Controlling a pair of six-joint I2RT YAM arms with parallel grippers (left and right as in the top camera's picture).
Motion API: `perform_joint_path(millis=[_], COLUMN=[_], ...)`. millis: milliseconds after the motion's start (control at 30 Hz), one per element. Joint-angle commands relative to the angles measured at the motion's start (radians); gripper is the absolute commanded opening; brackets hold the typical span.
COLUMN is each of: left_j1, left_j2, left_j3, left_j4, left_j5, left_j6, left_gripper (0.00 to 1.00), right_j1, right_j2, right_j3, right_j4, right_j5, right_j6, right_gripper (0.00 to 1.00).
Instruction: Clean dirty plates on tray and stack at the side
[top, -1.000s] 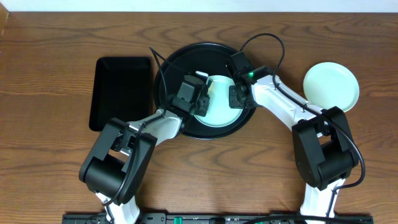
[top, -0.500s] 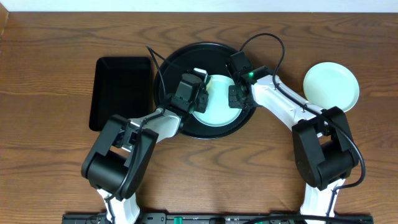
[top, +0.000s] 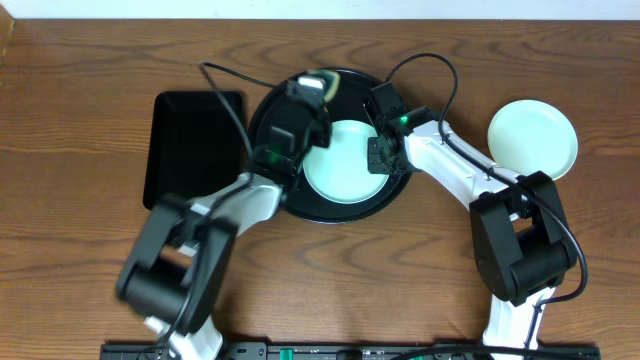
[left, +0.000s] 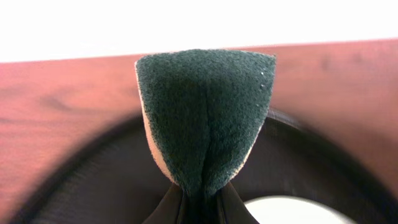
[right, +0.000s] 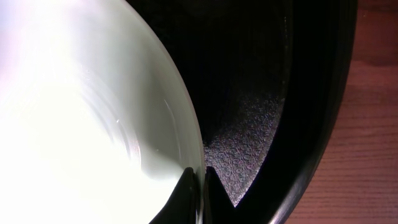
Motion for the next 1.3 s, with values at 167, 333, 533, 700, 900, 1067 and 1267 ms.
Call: perform_joint_path(millis=[167,333,533,700,900,1067,1267], left_j1=[0.190,0.380,0.546,0.589,0.632,0.692,0.758], left_j2=[-0.355,-0.488,-0.500,-0.491,-0.497,-0.521,-0.649], left_j3=[-0.002,-0.002,-0.002,-0.002,-0.002,-0.002,-0.002], left_j4=[-0.334,-0.660,-0.944,-1.086,-1.103,-1.135,-1.235], left_j5=[-0.069,-0.069,0.080,0.123,0.157,0.242,0.229], left_j6=[0.008,-0.132,-0.183,-0.182,-0.183,-0.182,-0.137], left_gripper=[0.08,0.08,0.09,0.09,0.09,0.08,0.08], right_j1=[0.010,0.010,0.012,0.020,0.082,0.179,0.301], right_j2=[0.004,-0.004,-0.010,-0.010,-0.010,-0.001,0.052], right_j3=[-0.011,0.006,0.203,0.415,0.533,0.531,0.531], right_j4=[0.003,0.037,-0.008,-0.074,-0.044,0.077,0.265], right_j5=[0.010,0.016,0.098,0.187,0.202,0.224,0.349], right_j6=[-0.019,-0.045,-0.159,-0.240,-0.274,-0.268,-0.281], right_gripper=[0.01,0.01,0.01,0.01,0.01,0.01,0.01])
